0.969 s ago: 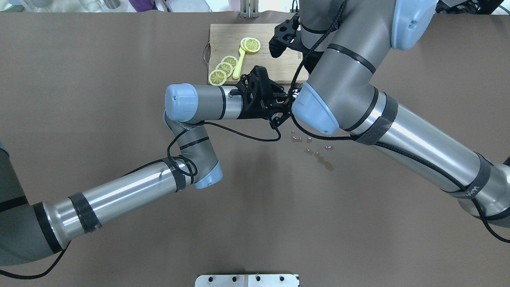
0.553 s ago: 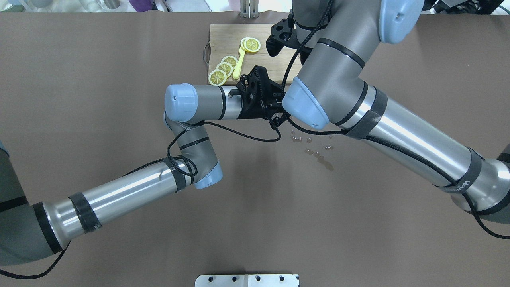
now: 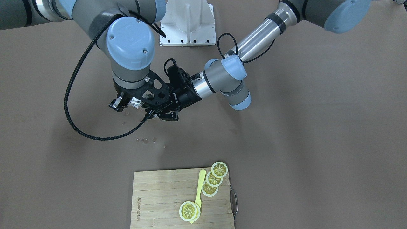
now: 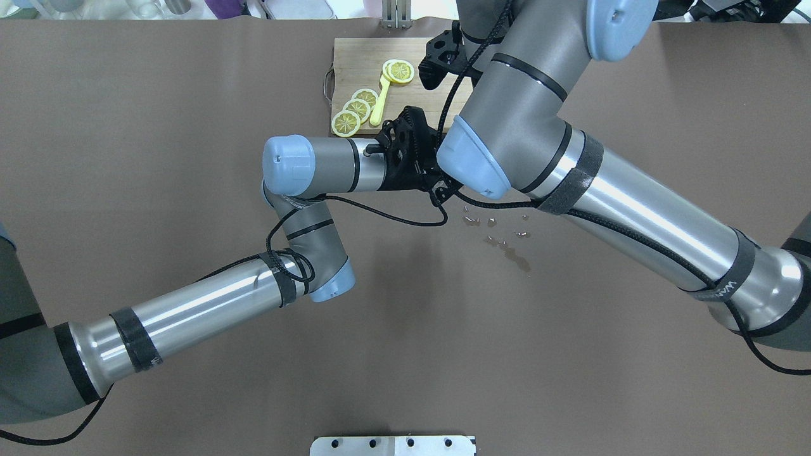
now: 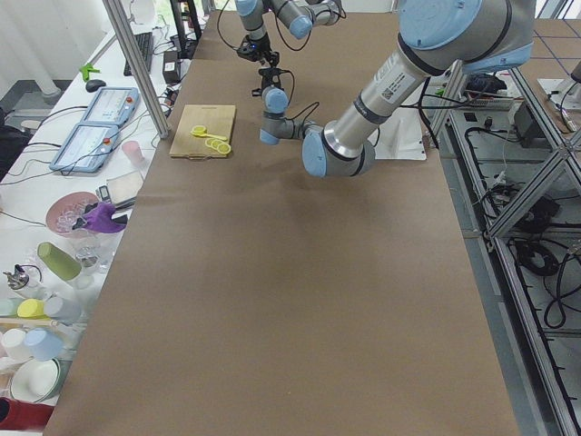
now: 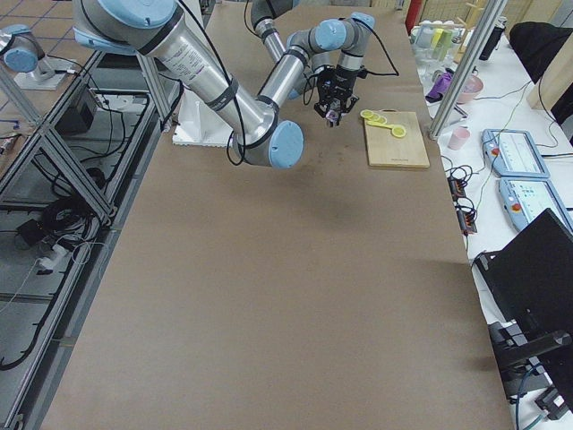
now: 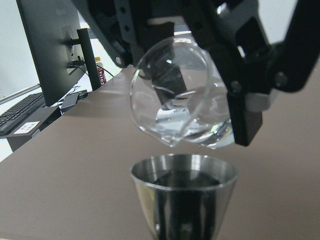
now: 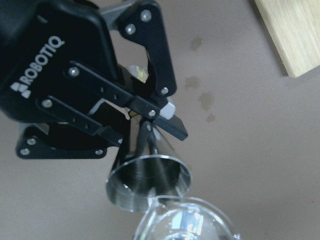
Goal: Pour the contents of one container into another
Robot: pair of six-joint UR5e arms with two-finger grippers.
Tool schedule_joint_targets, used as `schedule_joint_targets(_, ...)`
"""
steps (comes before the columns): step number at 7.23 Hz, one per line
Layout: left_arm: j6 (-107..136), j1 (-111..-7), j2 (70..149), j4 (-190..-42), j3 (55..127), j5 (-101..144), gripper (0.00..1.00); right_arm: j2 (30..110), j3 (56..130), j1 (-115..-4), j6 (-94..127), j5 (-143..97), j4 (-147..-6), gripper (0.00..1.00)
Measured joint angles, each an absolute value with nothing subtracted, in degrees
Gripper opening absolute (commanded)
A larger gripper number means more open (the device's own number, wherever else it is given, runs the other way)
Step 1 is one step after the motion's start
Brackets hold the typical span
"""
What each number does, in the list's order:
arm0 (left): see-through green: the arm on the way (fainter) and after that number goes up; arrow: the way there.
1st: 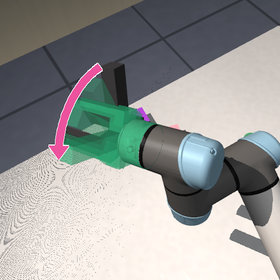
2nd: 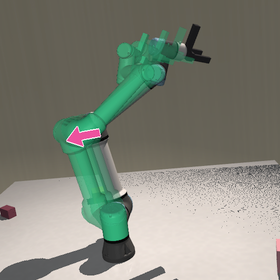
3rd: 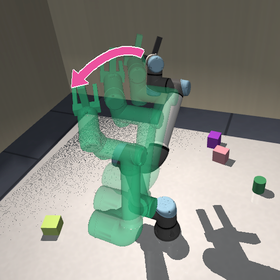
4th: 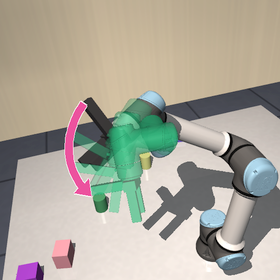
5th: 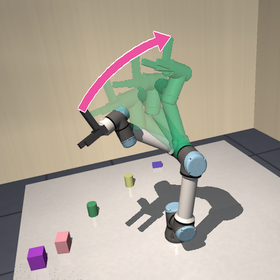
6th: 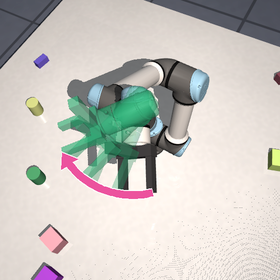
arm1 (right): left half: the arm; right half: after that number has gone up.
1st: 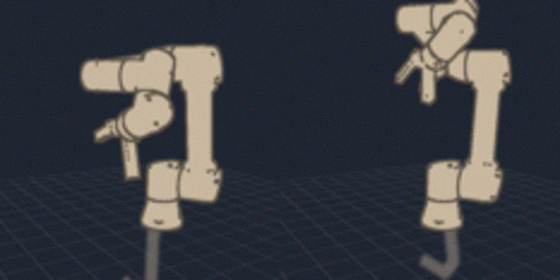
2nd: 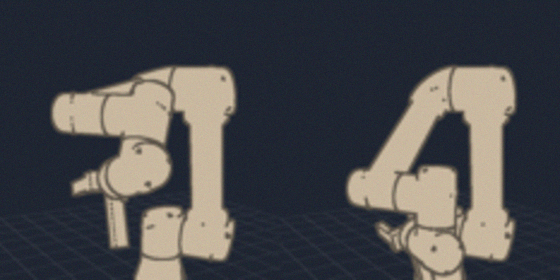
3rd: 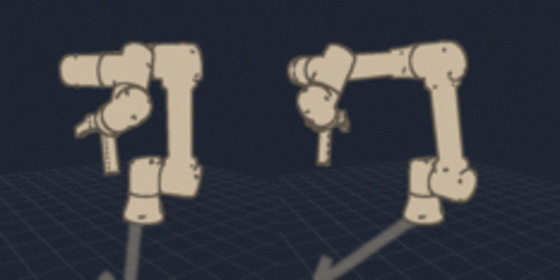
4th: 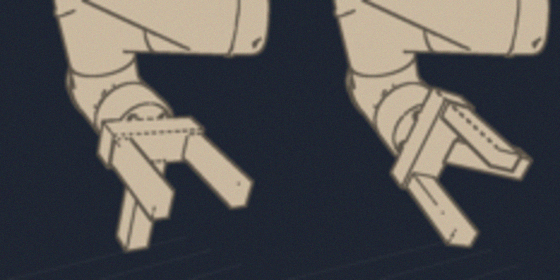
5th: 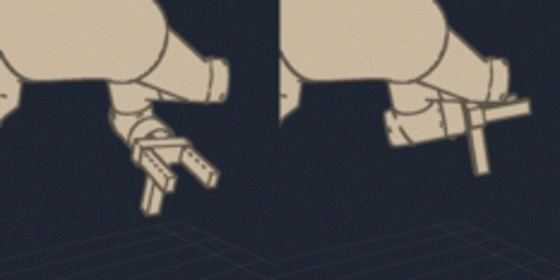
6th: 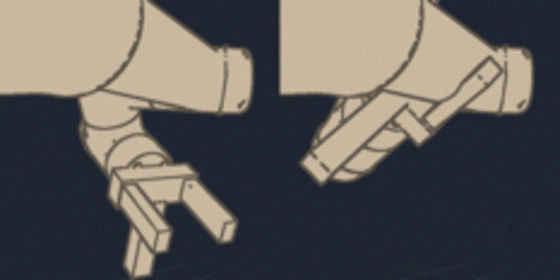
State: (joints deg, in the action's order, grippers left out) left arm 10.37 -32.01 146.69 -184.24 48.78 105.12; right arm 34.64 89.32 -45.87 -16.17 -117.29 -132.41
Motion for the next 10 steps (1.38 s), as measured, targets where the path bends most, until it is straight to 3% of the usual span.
schedule_joint_targets(10,10.37,-31.58,146.69,-184.57,48.78,104.85,0.00,31.08,85.51,-45.10,-21.02,-115.83,-138.40,0.00)
